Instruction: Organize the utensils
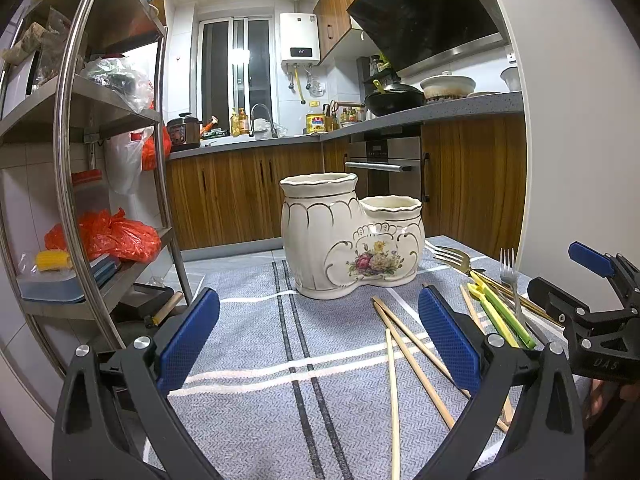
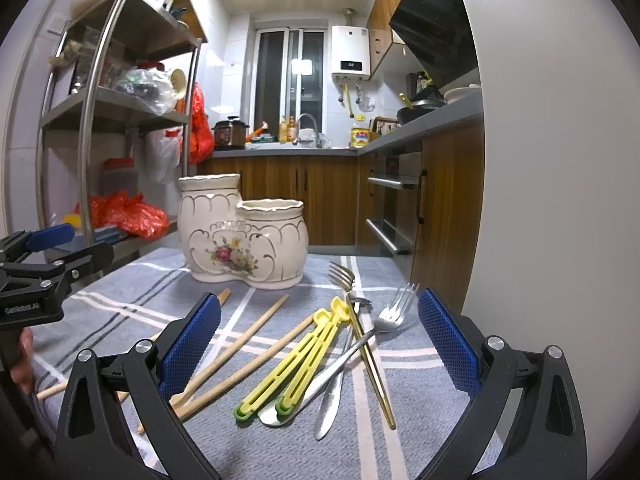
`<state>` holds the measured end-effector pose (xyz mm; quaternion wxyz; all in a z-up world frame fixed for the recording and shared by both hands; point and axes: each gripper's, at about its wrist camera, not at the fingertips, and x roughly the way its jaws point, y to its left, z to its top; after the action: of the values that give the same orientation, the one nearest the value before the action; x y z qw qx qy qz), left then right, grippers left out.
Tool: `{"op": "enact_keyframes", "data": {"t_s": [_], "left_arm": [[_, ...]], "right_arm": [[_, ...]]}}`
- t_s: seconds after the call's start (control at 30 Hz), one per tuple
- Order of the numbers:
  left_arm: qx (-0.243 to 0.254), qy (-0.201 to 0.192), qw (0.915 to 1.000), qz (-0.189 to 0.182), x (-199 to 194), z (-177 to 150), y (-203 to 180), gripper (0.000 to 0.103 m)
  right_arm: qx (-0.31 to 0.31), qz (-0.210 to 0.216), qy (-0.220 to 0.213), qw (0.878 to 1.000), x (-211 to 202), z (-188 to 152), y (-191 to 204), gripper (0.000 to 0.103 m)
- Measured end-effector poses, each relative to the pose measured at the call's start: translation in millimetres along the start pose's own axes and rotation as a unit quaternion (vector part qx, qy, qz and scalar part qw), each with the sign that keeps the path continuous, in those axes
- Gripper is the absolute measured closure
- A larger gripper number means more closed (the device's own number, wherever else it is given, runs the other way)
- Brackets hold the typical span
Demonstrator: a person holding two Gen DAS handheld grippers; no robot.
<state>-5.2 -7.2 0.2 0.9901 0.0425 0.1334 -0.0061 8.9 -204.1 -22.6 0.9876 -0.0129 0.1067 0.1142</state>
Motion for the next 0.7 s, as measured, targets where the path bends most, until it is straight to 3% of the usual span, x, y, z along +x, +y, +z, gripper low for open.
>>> {"op": "enact_keyframes", "data": {"t_s": [0.7], "left_arm": [[-0.001,0.001,1.0000,-0.001,0.8,-1.5,-0.3,0.005]], "right_arm": [[-0.001,0.000,0.001,1.000,-0.6,-0.3,1.2,0.005]]}}
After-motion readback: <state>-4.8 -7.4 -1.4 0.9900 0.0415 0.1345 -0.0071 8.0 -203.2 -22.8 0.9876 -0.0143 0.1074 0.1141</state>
